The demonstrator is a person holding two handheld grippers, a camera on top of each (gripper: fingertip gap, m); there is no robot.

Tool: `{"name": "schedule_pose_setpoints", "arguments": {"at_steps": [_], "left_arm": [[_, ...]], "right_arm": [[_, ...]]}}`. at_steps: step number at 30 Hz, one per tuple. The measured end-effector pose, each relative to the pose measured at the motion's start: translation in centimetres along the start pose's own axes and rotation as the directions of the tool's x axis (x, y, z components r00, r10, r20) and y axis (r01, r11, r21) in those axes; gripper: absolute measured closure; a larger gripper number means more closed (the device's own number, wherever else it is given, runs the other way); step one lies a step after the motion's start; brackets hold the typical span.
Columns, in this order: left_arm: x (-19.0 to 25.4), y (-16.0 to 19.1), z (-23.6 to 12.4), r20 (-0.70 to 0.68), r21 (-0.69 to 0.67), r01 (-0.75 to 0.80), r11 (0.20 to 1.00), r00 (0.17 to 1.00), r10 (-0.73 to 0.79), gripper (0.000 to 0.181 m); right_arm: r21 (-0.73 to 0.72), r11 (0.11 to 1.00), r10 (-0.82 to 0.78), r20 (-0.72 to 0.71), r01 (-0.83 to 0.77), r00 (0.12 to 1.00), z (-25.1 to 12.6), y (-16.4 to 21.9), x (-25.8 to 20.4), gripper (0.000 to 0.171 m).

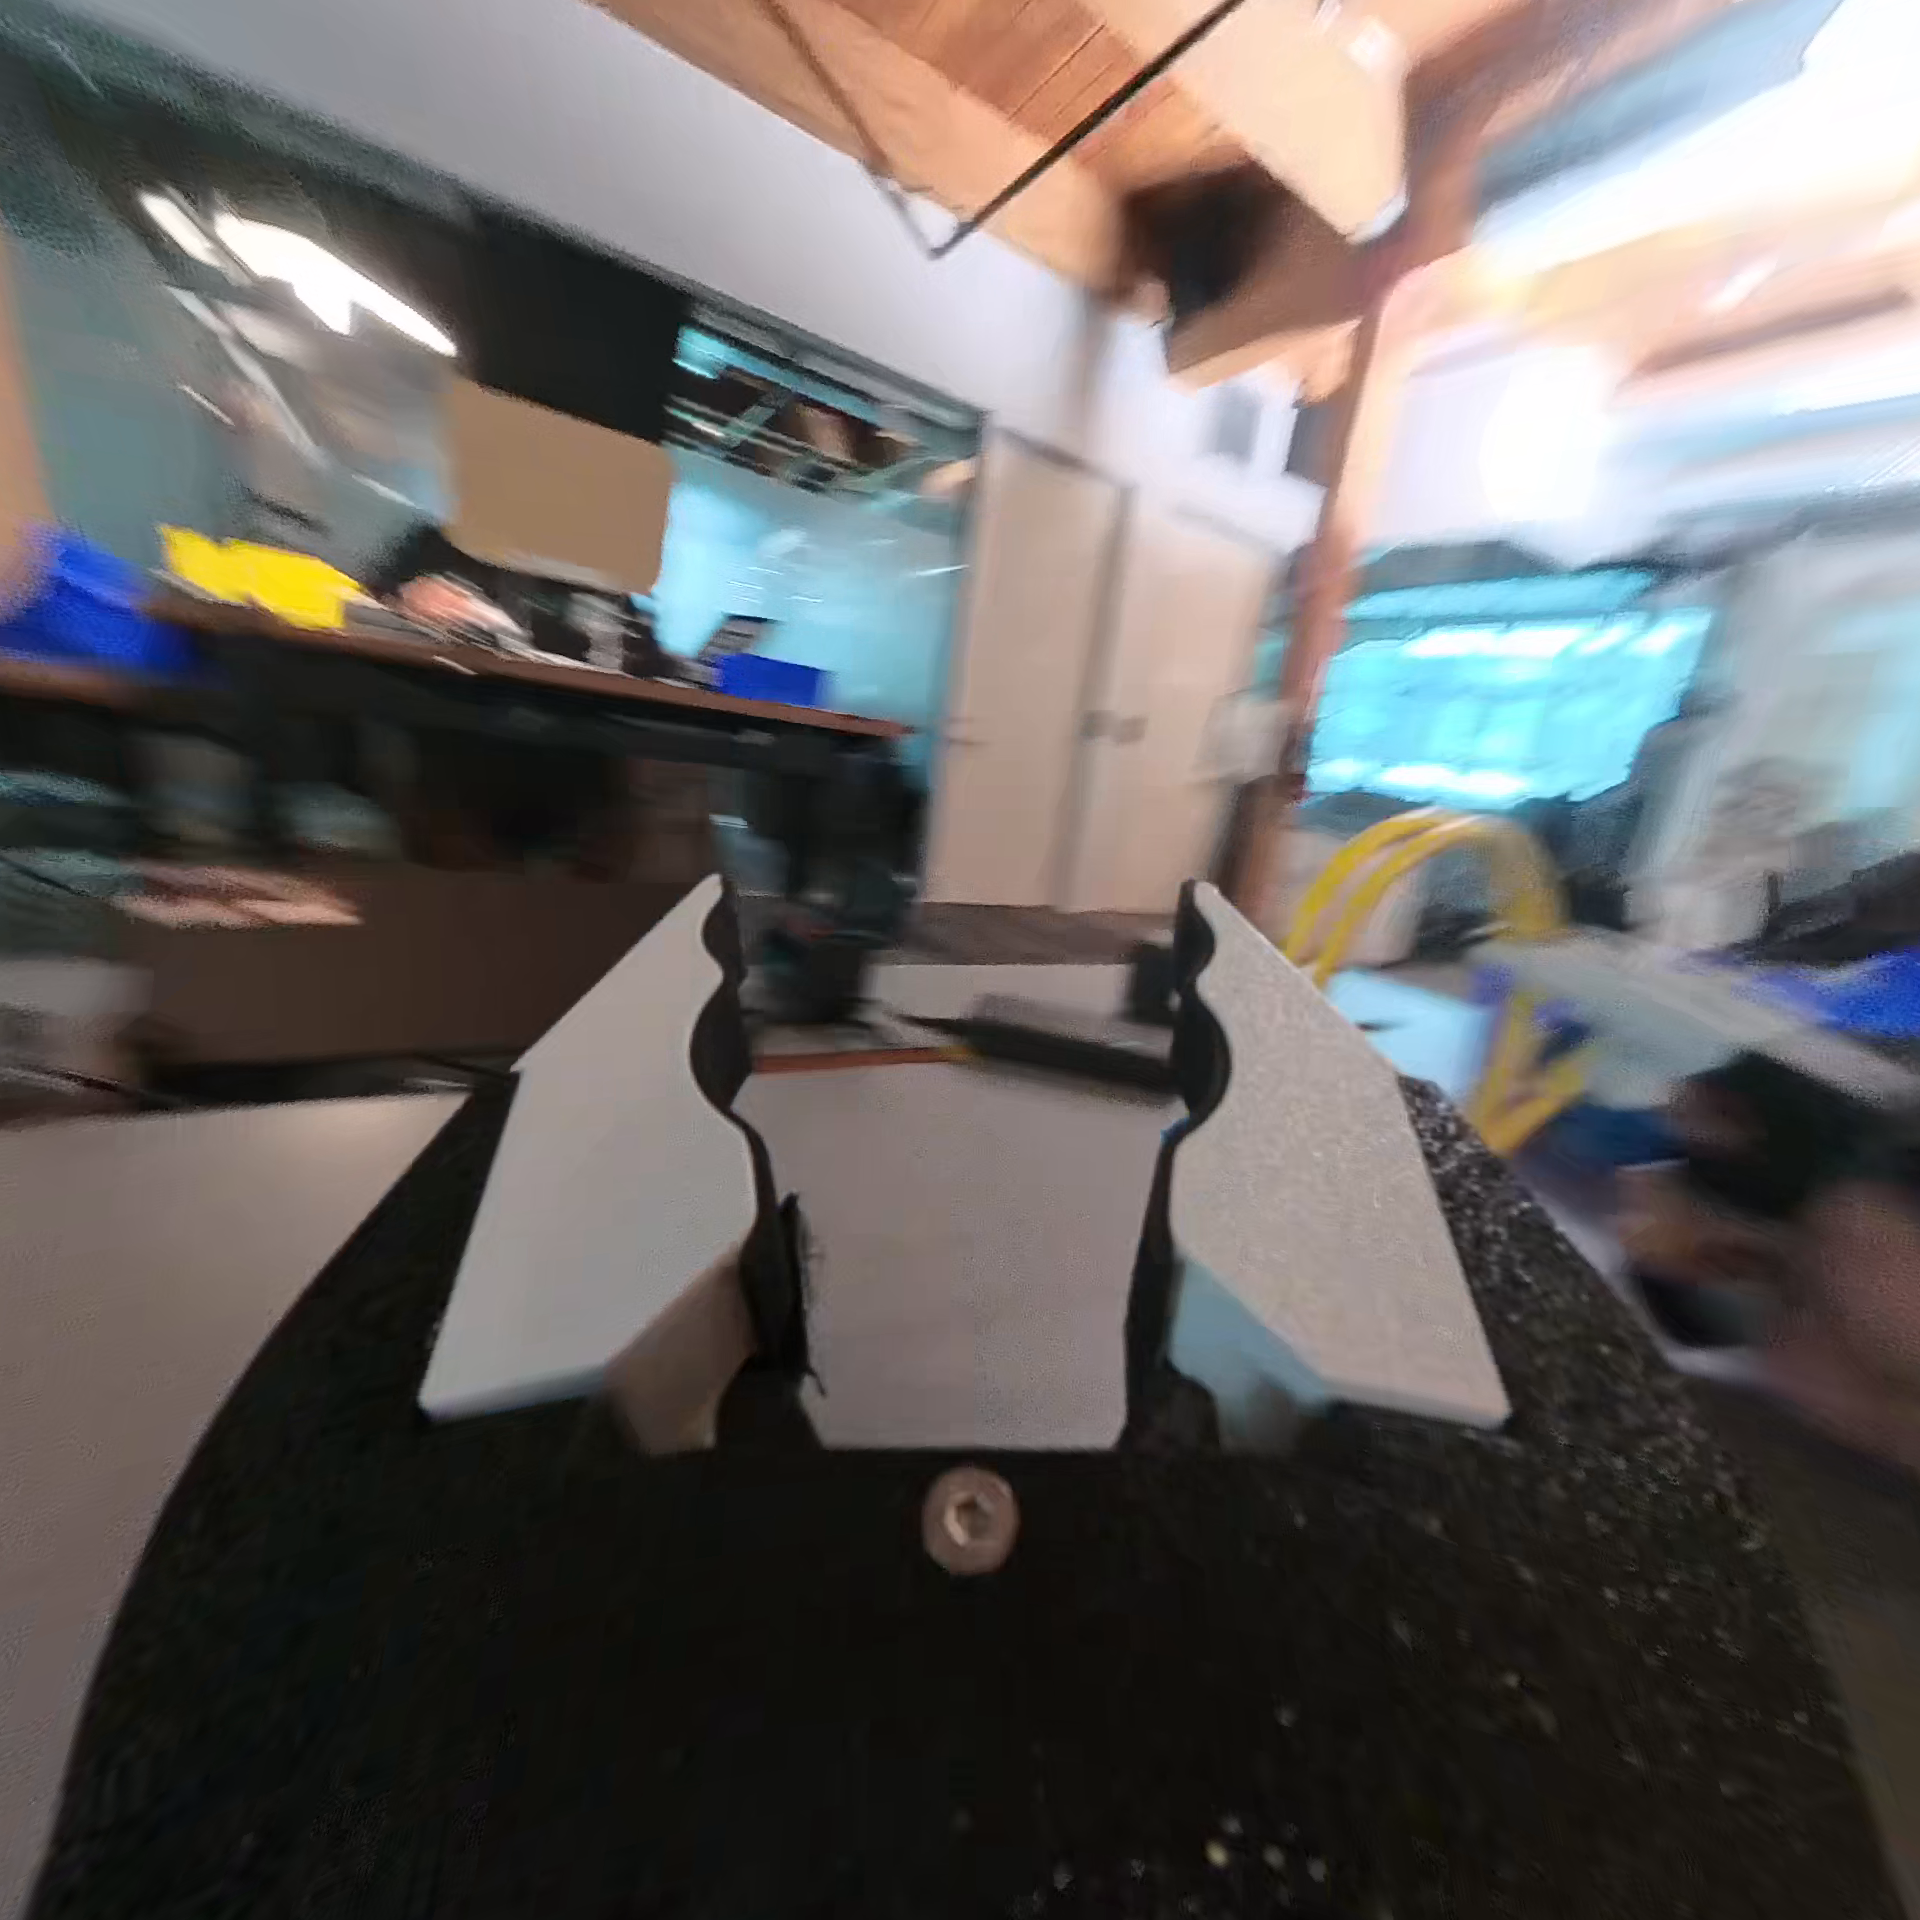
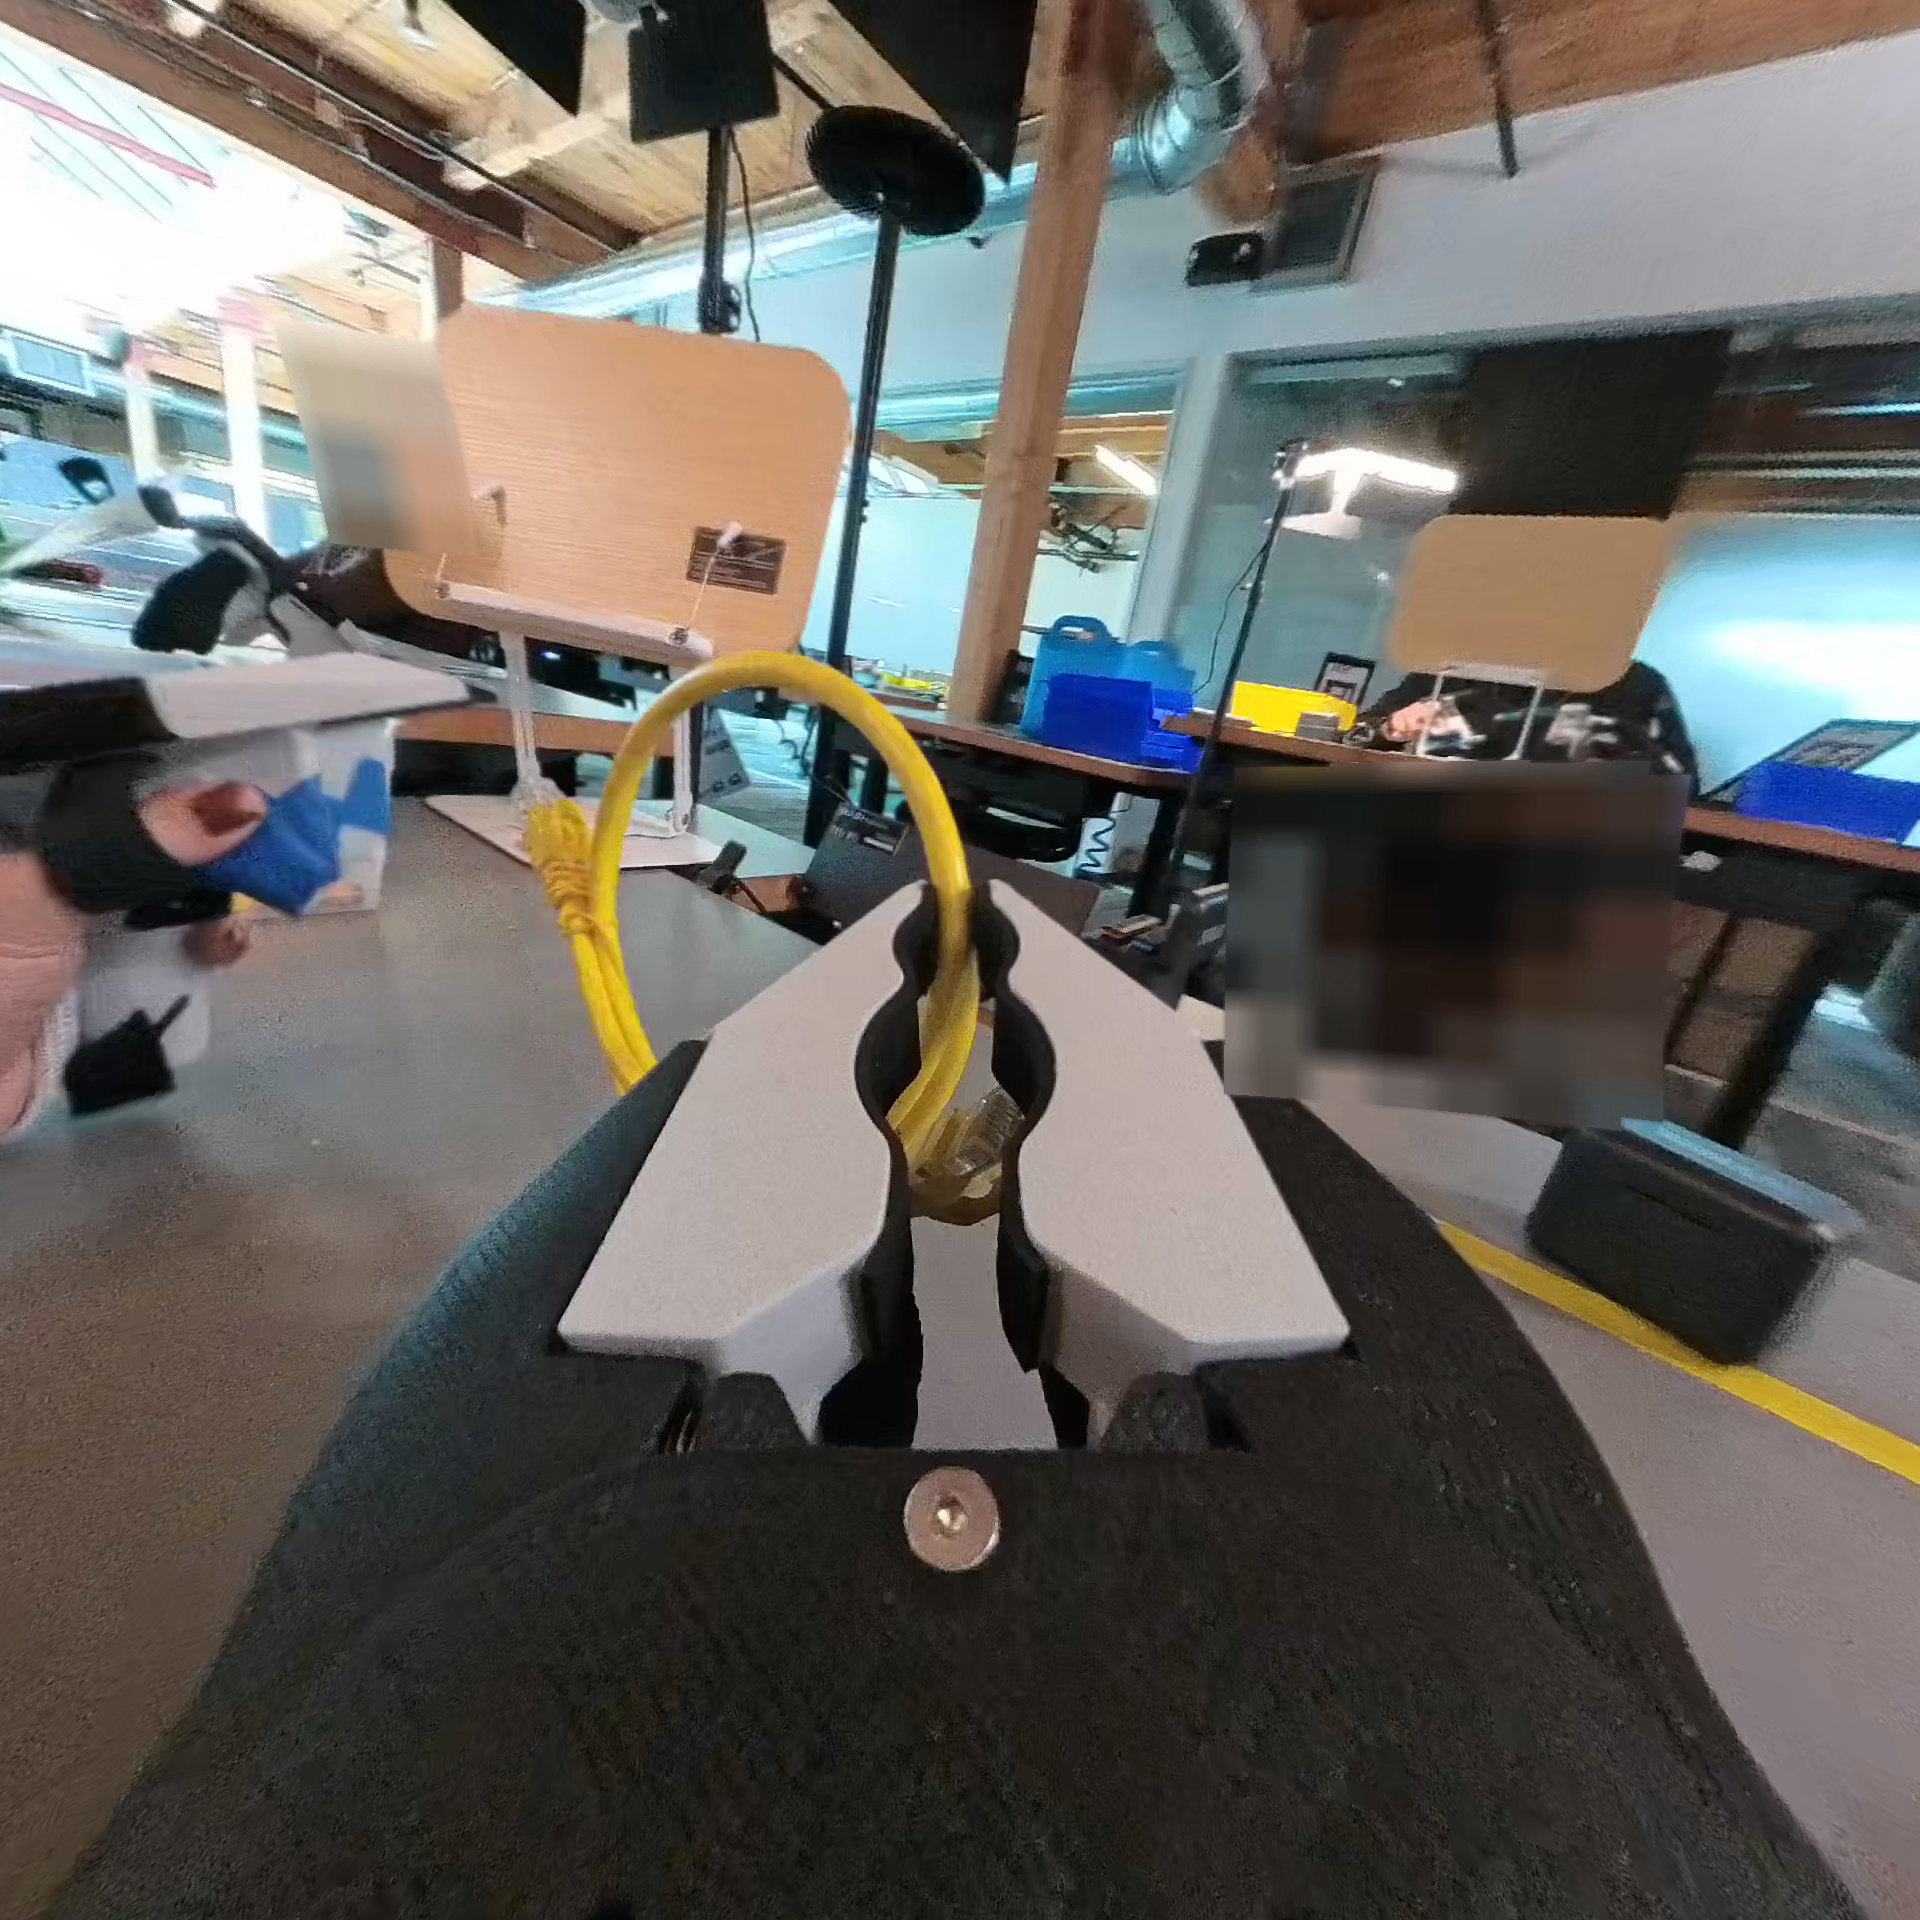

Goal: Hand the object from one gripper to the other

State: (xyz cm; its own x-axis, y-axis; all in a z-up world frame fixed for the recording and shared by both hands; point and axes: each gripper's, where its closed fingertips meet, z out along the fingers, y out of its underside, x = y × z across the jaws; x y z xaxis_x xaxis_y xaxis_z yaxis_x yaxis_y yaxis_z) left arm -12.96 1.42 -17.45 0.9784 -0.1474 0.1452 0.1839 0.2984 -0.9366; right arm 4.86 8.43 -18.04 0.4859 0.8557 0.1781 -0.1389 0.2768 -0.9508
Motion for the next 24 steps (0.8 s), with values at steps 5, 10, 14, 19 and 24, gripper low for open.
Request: {"name": "schedule_pose_setpoints", "arguments": {"at_steps": [5,10,14,19,24], "left_arm": [[-0.5,-1.1,-0.6,0.243,-0.103,-0.537,0.838,0.803,0.544,0.111],[-0.2,0.2,0.4,0.218,-0.156,-0.589,0.793,0.762,0.610,0.105],[-1.3,0.0,0.0,0.245,-0.127,-0.485,0.865,0.830,0.502,0.103],[-1.7,0.7,0.2,0.228,-0.132,-0.405,0.905,0.876,0.425,0.106],[-1.4,1.0,0.3,0.210,-0.141,-0.406,0.903,0.879,0.428,0.105]], "right_arm": [[-0.014,0.992,-0.124,-0.070,0.123,0.990,-4.5,-2.8,-1.4,0.166],[-0.108,0.913,-0.402,-0.411,0.394,0.818,-12.7,-9.1,4.9,0.166],[-0.364,0.871,-0.490,-0.679,0.328,0.547,-22.5,-11.6,15.2,0.166],[-0.482,0.860,-0.324,-0.771,-0.168,0.548,-28.6,-6.6,25.3,0.165],[-0.441,0.858,-0.236,-0.794,-0.263,0.561,-26.9,-6.4,28.7,0.124]]}}
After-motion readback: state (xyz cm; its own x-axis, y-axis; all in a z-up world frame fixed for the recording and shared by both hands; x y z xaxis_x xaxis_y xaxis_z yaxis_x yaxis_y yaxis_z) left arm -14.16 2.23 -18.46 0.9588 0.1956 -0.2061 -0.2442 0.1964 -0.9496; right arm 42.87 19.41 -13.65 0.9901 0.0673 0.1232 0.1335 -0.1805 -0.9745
